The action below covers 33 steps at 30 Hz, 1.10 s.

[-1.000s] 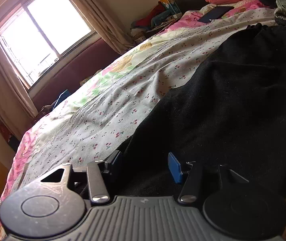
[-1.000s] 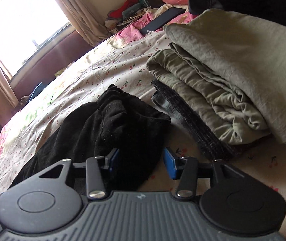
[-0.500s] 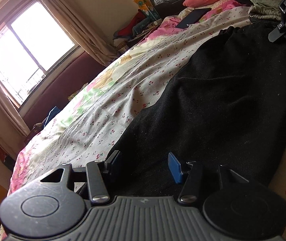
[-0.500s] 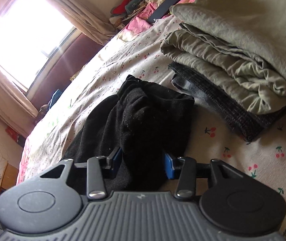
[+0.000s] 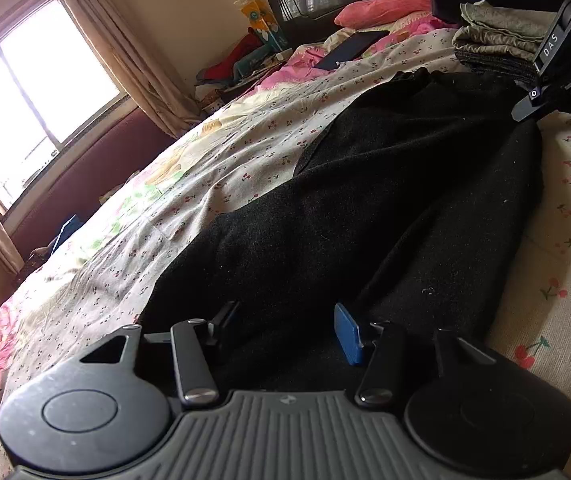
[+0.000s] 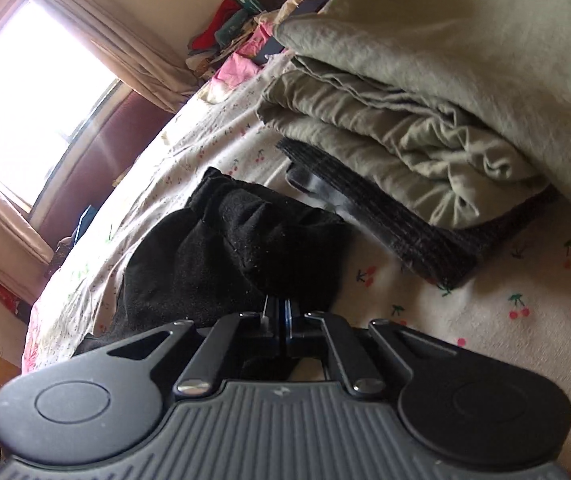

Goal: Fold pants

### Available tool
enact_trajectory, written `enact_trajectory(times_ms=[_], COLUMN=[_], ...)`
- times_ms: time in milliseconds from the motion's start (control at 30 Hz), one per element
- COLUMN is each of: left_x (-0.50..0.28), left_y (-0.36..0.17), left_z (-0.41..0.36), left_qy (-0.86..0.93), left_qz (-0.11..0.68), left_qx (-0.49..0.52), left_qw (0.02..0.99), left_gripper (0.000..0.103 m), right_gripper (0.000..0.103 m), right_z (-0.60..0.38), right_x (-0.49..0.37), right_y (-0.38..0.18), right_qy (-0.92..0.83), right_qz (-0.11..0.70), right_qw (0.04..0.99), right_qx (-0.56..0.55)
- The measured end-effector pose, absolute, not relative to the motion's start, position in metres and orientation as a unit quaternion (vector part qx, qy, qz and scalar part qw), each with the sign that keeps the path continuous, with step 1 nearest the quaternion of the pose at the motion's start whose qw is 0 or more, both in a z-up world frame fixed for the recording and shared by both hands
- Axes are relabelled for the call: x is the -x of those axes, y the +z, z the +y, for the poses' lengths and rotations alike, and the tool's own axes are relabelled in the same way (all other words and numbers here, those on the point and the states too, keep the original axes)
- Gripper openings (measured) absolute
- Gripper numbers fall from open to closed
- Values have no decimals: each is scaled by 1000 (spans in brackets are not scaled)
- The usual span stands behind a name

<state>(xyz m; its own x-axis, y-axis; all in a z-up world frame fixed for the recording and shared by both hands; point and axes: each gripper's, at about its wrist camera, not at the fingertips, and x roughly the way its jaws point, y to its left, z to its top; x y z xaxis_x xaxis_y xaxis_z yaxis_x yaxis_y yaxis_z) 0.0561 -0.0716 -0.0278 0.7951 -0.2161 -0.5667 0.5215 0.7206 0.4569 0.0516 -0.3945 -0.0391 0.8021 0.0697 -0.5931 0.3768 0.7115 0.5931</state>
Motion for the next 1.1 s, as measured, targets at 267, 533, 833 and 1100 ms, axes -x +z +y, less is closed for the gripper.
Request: enact_trajectory(times_ms=[267, 533, 833, 1100], left_x=[-63, -80, -24, 32], left_y=[-17, -4, -8, -10], left_z=[4, 105, 244, 343], left_qy=[-132, -20, 108, 202], left_qz=[282, 321, 337, 359], left_qx=[-291, -243, -180, -61], left_qw=[905, 915, 918, 909], left_gripper=[67, 71, 79, 79], right_gripper=[12, 12, 12, 13], right_z=[-360, -265, -87, 53], right_x=[-34, -35, -82, -76], right_y=[15, 38, 25, 18], right_qy=[-118, -18, 220, 377], right_qz=[288, 286, 350, 359], right_qw=[922, 945, 907, 853], right_qx=[-231, -156, -77, 38])
